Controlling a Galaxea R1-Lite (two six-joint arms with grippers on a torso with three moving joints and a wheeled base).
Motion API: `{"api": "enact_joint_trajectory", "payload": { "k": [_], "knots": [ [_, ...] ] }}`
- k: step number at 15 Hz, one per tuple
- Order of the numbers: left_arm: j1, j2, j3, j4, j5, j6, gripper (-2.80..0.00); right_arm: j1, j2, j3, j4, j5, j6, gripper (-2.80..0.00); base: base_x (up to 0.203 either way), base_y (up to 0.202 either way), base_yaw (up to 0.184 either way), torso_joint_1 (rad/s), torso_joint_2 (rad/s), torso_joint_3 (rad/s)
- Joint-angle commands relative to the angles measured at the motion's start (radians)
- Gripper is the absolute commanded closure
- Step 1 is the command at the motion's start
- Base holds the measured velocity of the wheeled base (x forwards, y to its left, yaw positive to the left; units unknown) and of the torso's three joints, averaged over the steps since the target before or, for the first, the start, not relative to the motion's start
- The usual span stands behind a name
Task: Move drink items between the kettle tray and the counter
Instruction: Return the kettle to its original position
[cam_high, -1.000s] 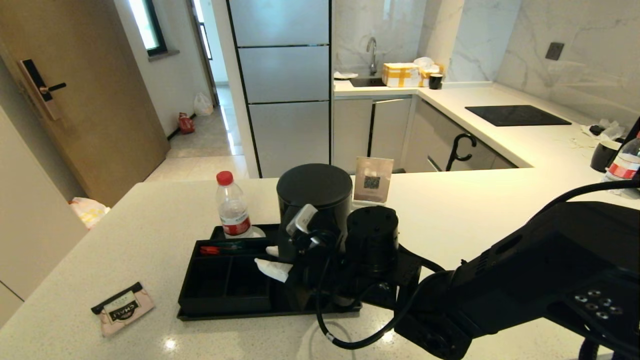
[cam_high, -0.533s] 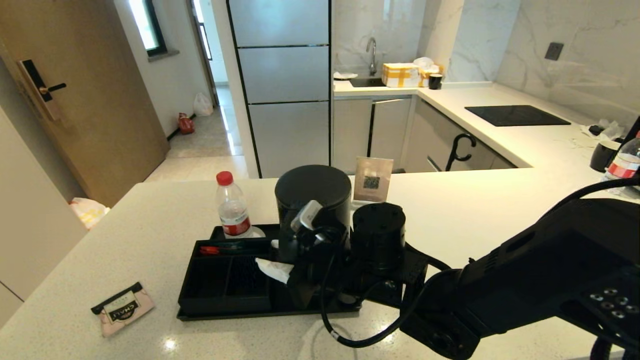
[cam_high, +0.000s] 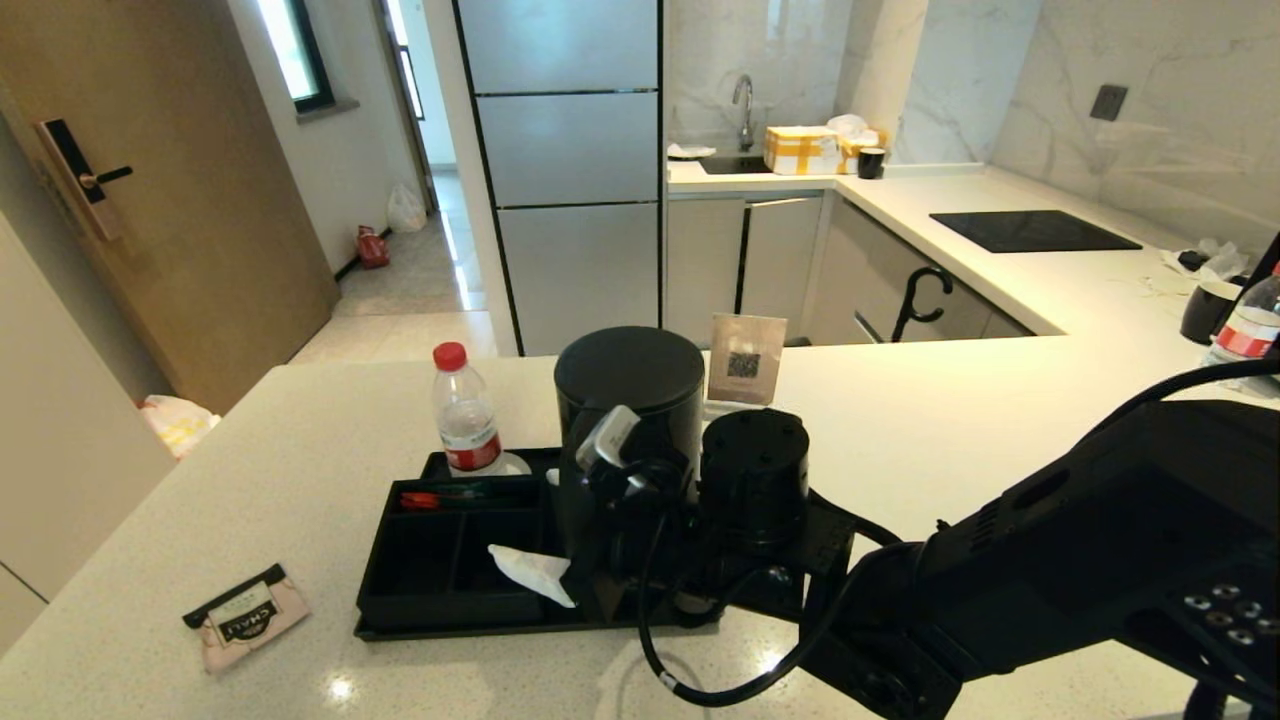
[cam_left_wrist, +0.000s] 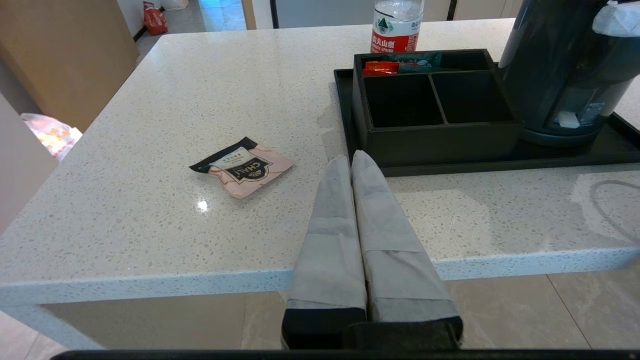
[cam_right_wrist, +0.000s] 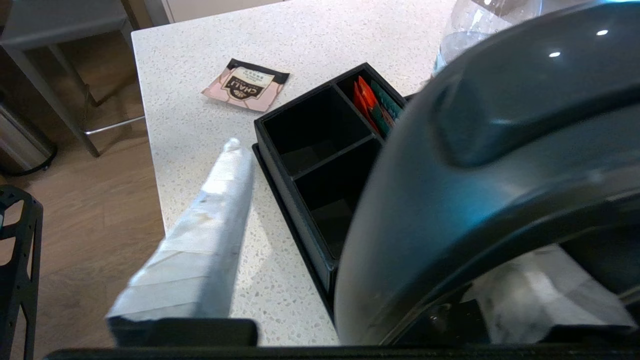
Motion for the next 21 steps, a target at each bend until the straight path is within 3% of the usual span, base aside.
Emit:
{"api": "enact_joint_trajectory", "payload": {
  "k": [1, 21],
  "knots": [
    [0.0, -0.002, 0.0, 0.0, 0.0, 0.0, 0.0, -0.003, 0.008, 0.001, -0.026, 0.0, 0.001, -2.8, 0.0, 0.0, 0.0, 0.0, 0.0, 0.0],
    [0.0, -0.002, 0.0, 0.0, 0.0, 0.0, 0.0, -0.03, -0.116, 0.13, -0.028, -0.003, 0.009, -2.8, 0.0, 0.0, 0.0, 0.0, 0.0, 0.0]
  ]
}}
